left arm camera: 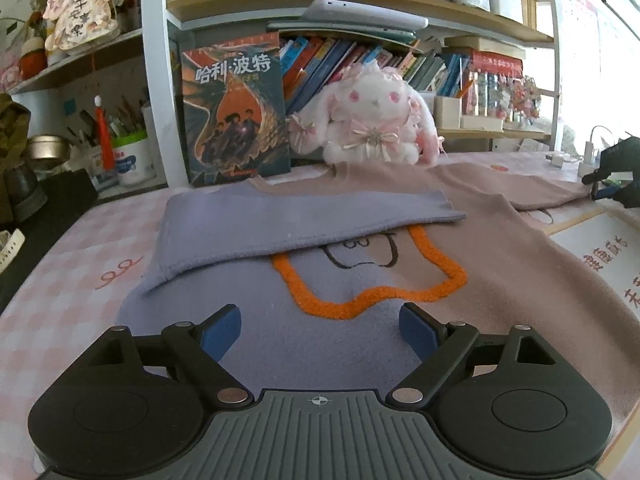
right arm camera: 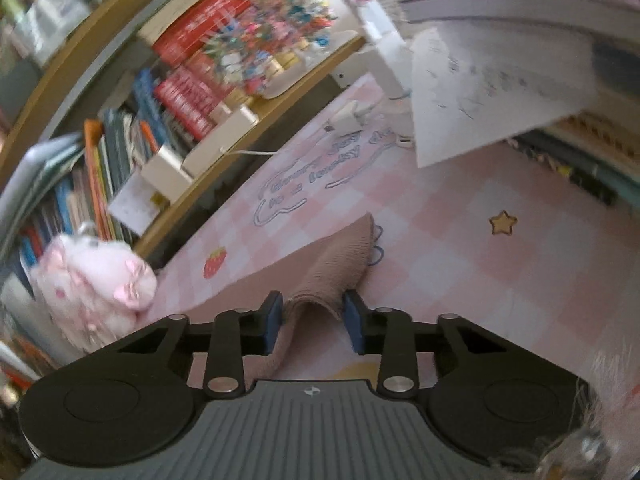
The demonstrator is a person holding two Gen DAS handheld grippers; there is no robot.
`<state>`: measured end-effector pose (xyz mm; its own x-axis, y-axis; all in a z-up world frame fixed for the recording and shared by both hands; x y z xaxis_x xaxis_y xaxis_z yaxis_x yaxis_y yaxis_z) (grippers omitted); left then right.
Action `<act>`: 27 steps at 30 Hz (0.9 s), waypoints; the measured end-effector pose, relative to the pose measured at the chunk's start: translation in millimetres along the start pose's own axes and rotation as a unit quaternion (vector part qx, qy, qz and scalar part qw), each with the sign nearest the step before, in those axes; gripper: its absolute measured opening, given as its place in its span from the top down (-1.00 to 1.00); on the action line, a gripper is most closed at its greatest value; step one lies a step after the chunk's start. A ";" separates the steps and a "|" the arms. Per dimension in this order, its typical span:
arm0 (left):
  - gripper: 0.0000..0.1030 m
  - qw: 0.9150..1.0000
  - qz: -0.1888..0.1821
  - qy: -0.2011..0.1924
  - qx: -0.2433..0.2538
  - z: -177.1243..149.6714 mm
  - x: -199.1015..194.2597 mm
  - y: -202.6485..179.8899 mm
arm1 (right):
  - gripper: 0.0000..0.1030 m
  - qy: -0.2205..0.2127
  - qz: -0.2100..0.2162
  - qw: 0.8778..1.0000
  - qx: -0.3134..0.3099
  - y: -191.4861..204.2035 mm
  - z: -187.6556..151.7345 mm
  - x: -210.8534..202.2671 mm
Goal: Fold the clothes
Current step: 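Grasp the pink sleeve cuff with the right gripper and fold it across the body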
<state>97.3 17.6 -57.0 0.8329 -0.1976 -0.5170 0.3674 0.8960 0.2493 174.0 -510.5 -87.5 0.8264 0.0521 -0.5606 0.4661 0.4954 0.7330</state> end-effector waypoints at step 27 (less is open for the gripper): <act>-0.74 1.000 -0.001 0.005 0.001 -0.9 2.1 -0.3 | 0.90 -0.058 0.071 0.996 0.014 73.5 -14.2 -30.5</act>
<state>98.6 17.3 -58.9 0.8280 -0.1962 -0.5253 0.3704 0.8948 0.2494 178.7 -463.4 -22.0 0.9146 0.0178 -0.4039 0.3497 0.4667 0.8124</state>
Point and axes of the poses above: each gripper's, at about its wrist camera, not at the fingertips, and x roughly the way its jaws point, y to its left, z to its top, the point moved 10 cm from there along x, roughly the way its jaws point, and after that the axes turned 12 degrees about x, right-handed, at the moved point
